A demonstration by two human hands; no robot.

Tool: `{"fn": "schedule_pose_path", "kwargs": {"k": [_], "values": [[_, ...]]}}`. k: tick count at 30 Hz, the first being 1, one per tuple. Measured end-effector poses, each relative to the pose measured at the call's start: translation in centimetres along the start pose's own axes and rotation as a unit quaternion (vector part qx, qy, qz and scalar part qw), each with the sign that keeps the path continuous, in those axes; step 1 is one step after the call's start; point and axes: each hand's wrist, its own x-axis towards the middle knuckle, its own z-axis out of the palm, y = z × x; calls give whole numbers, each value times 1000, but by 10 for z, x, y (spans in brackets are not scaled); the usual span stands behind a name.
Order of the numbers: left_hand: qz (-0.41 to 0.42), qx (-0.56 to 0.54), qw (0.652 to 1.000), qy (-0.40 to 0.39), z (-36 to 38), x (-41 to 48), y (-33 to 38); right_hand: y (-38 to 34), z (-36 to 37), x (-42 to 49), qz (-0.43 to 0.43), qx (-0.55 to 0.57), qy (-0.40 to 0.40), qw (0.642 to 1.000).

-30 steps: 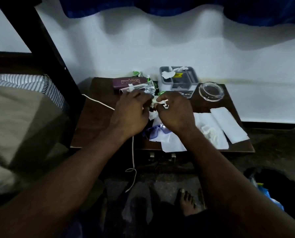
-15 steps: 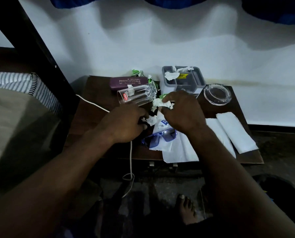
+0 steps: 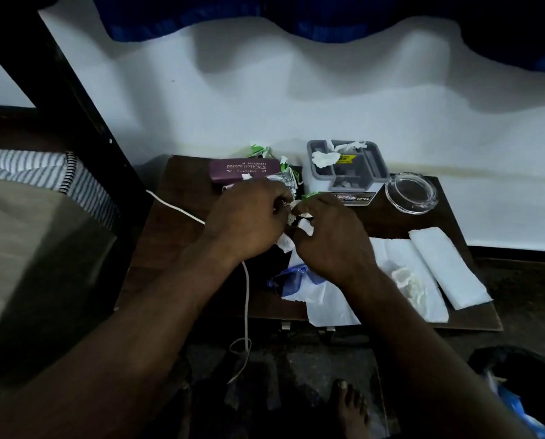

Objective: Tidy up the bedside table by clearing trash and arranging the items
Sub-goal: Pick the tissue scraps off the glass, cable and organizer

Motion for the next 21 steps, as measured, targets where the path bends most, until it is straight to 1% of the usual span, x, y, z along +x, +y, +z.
{"fn": "schedule_pose_path", "kwargs": {"k": [2, 4, 5, 6, 7, 10, 13, 17, 18, 21], "values": [[-16, -18, 999, 45, 1, 6, -5, -1, 0, 2, 2, 3, 6, 1000], [-22, 0, 994, 104, 0, 17, -14, -2, 1, 4, 8, 8, 8, 1000], [-30, 24, 992, 117, 1, 27, -21, -3, 2, 5, 10, 15, 8, 1000], [-45, 47, 992, 111, 0, 38, -27, -4, 3, 5, 10, 24, 6, 1000], [-70, 55, 992, 85, 1, 52, -35, -4, 4, 5, 6, 32, 6, 999], [-168, 15, 985, -34, -4, 84, -48, -4, 5, 6, -2, 40, 3, 999], [-217, 39, 968, -121, -7, 102, -46, -1, 5, 5, -3, 40, 6, 999], [-239, 91, 948, -190, 0, 119, -56, 5, 3, 6, -2, 53, 23, 998], [-244, 100, 946, -190, 3, 123, -60, 6, 2, 7, 1, 57, 26, 998], [-280, 83, 939, -181, 6, 125, -57, 6, 3, 7, -1, 60, 28, 998]]}}
